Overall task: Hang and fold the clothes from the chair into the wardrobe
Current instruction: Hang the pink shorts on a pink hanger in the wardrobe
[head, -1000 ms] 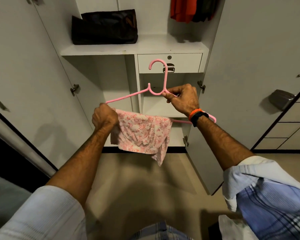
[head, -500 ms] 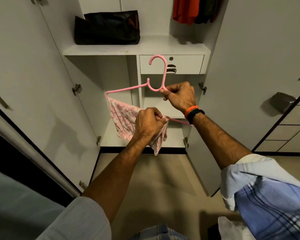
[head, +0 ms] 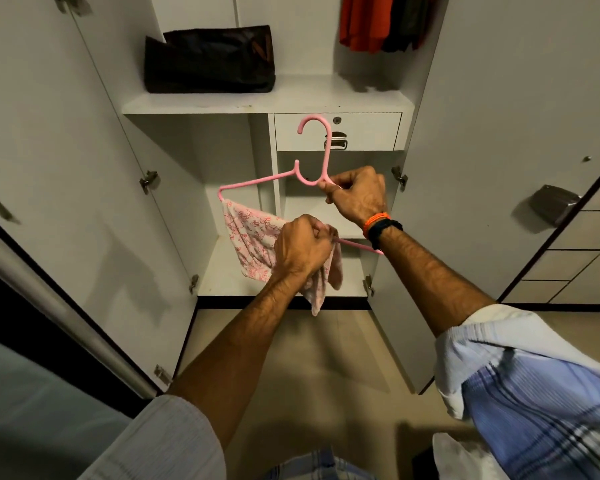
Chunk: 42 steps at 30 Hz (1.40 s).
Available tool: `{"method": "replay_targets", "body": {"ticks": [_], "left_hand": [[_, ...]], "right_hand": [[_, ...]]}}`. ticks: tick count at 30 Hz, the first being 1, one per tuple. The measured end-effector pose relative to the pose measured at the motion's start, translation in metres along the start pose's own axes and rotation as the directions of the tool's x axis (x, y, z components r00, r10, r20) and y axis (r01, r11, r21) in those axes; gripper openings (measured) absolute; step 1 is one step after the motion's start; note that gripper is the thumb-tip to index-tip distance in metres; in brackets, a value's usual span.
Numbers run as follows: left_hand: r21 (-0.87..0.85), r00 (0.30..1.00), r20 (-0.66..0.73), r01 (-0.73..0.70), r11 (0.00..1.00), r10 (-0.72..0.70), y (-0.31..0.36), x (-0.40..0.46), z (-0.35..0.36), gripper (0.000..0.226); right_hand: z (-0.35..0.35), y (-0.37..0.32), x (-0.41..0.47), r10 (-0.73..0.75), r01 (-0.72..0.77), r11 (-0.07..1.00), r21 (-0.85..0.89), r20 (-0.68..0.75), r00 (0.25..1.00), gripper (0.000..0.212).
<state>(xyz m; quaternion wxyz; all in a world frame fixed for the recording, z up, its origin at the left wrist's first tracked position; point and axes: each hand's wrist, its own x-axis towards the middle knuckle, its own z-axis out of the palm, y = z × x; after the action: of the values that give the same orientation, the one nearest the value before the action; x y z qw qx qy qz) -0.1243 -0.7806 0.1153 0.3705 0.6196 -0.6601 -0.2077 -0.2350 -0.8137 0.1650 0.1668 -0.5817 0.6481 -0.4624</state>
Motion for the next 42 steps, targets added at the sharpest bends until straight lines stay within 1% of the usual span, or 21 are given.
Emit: {"method": "replay_targets", "body": {"ticks": [2,3,4,6,7,8,10,12,14,15,18,21,24,27,30,32,35,37,38,40,42], "left_hand": [[-0.159,0.998,-0.046,0.030,0.987,-0.038,0.007,-0.004,0.001,0.008],[-0.198,1.000,-0.021,0.018,0.980,-0.023,0.009,-0.006,0.003,0.008],[-0.208,0.999,0.048,-0.011,0.978,0.021,0.010,-0.008,0.006,0.009],[-0.166,0.965,0.237,-0.077,0.983,0.116,0.007,-0.013,0.014,0.015],[-0.131,0.942,0.305,-0.106,0.986,0.141,0.003,-0.014,0.017,0.016],[-0.108,0.930,0.336,-0.122,0.987,0.151,-0.002,-0.014,0.019,0.016],[-0.097,0.945,0.296,-0.118,0.988,0.142,-0.012,-0.011,0.018,0.015],[-0.064,0.980,0.158,-0.112,0.992,0.121,-0.020,-0.004,0.012,0.017],[0.042,0.989,0.048,-0.143,0.989,0.141,-0.027,0.005,0.004,0.022],[0.118,0.985,0.029,-0.173,0.978,0.171,-0.032,0.011,0.000,0.026],[0.303,0.964,0.084,-0.265,0.915,0.252,-0.045,0.025,-0.010,0.030],[0.315,0.944,0.151,-0.327,0.891,0.293,-0.051,0.033,-0.021,0.025],[0.386,0.926,0.179,-0.377,0.842,0.333,-0.050,0.038,-0.032,0.028],[0.340,0.932,0.202,-0.356,0.870,0.302,-0.058,0.045,-0.046,0.030],[0.325,0.962,0.127,-0.269,0.907,0.240,-0.065,0.050,-0.055,0.026],[0.286,0.965,0.104,-0.261,0.922,0.240,-0.057,0.048,-0.052,0.023],[0.180,0.925,0.192,-0.362,0.915,0.328,-0.033,0.039,-0.038,0.035],[0.200,0.880,0.316,-0.427,0.882,0.355,-0.018,0.031,-0.026,0.037],[0.239,0.866,0.357,-0.446,0.862,0.349,-0.012,0.027,-0.021,0.033],[0.285,0.863,0.363,-0.461,0.840,0.351,-0.004,0.024,-0.010,0.021],[0.235,0.877,0.320,-0.440,0.867,0.359,0.001,0.022,-0.005,0.016]], "right_hand": [[0.002,0.002,-0.001,0.003,-0.003,1.000,-0.030,0.018,1.000,0.029],[0.002,0.004,-0.001,0.005,-0.004,0.999,-0.037,0.019,1.000,0.029],[0.002,0.005,-0.001,0.006,-0.006,0.999,-0.044,0.017,1.000,0.028],[0.002,0.007,-0.001,0.006,-0.005,0.999,-0.047,0.022,1.000,0.028],[0.001,0.007,-0.001,0.001,0.000,0.999,-0.044,0.028,1.000,0.028],[0.000,0.006,-0.002,-0.004,0.006,0.999,-0.038,0.035,0.999,0.029],[-0.002,0.006,-0.004,-0.009,0.010,1.000,-0.022,0.044,0.999,0.028],[-0.004,0.007,-0.005,0.003,-0.003,1.000,0.002,0.049,0.999,0.026],[-0.006,0.008,-0.004,0.011,-0.012,1.000,0.023,0.055,0.998,0.026],[-0.007,0.008,-0.004,0.008,-0.010,1.000,0.029,0.058,0.998,0.026],[-0.011,0.005,-0.005,-0.009,0.005,0.999,0.048,0.072,0.997,0.027],[-0.014,0.003,-0.003,-0.031,0.026,0.998,0.059,0.091,0.995,0.028],[-0.016,0.001,-0.002,-0.055,0.049,0.997,0.061,0.107,0.993,0.028],[-0.018,0.002,-0.001,-0.085,0.077,0.994,0.077,0.106,0.991,0.026],[-0.019,0.002,-0.001,-0.105,0.096,0.992,0.077,0.116,0.988,0.025],[-0.016,0.001,-0.001,-0.116,0.108,0.991,0.073,0.121,0.986,0.023],[-0.011,-0.004,-0.004,-0.146,0.136,0.987,0.080,0.134,0.980,0.021],[-0.007,-0.009,-0.005,-0.165,0.153,0.984,0.089,0.144,0.976,0.020],[-0.006,-0.011,-0.005,-0.170,0.157,0.983,0.093,0.146,0.975,0.020],[-0.005,-0.015,-0.003,-0.168,0.155,0.983,0.097,0.140,0.976,0.020],[-0.006,-0.018,0.001,-0.158,0.147,0.985,0.090,0.132,0.979,0.021]]}}
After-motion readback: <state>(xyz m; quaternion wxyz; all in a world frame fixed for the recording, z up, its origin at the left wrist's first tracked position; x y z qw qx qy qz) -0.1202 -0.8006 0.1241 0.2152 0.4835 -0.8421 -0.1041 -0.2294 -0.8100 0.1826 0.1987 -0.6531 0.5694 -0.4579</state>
